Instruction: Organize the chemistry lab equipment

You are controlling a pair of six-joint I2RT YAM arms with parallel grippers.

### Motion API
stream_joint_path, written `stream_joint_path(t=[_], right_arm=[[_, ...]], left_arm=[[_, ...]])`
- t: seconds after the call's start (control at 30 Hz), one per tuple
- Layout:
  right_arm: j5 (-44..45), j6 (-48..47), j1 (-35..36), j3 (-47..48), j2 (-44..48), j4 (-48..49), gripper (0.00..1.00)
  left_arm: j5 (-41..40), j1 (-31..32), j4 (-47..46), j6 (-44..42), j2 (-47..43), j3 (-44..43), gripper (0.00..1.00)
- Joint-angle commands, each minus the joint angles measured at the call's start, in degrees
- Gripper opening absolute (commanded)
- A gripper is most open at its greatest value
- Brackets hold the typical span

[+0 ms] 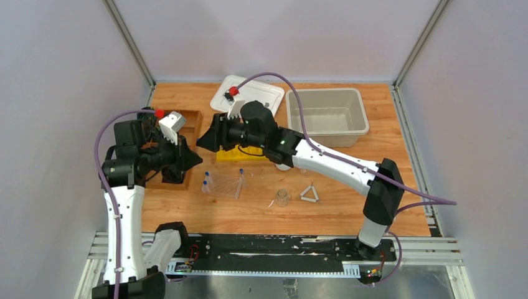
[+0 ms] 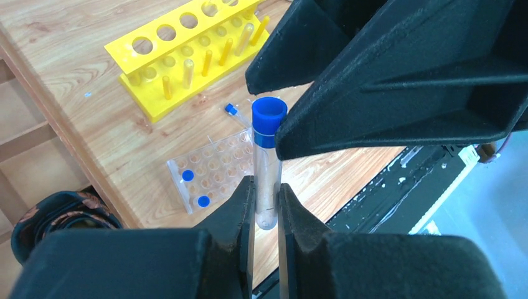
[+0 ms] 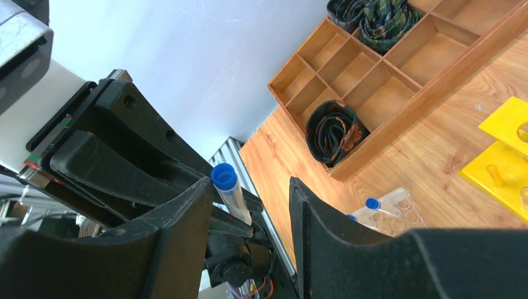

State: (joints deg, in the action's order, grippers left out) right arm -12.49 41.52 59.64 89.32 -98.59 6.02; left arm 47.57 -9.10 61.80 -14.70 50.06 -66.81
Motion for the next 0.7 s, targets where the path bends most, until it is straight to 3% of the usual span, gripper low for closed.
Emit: stream_joint_path(t=[0.0, 0.17, 0.37, 0.67], right_arm=[[-7.1, -5.3, -0.5, 5.2, -2.8, -9.2, 0.51], [-7.6, -6.6, -0.5, 8.2, -4.5, -11.0, 0.49], [-6.4, -8.2, -0.5, 10.2, -5.5, -12.1, 0.35], [-3.5, -12.3, -0.6, 13.2, -7.2, -15.1, 0.41]], left_arm=[[0.6, 0.0, -0.8, -1.2, -0.6, 1.2, 0.00], [0.9, 0.0, -0.7, -0.9, -0.7, 0.9, 0.00], [0.8, 0.0, -0.7, -0.9, -0.7, 1.2, 0.00], [1.1, 0.0, -0.7, -0.6, -0.7, 1.6, 0.00]])
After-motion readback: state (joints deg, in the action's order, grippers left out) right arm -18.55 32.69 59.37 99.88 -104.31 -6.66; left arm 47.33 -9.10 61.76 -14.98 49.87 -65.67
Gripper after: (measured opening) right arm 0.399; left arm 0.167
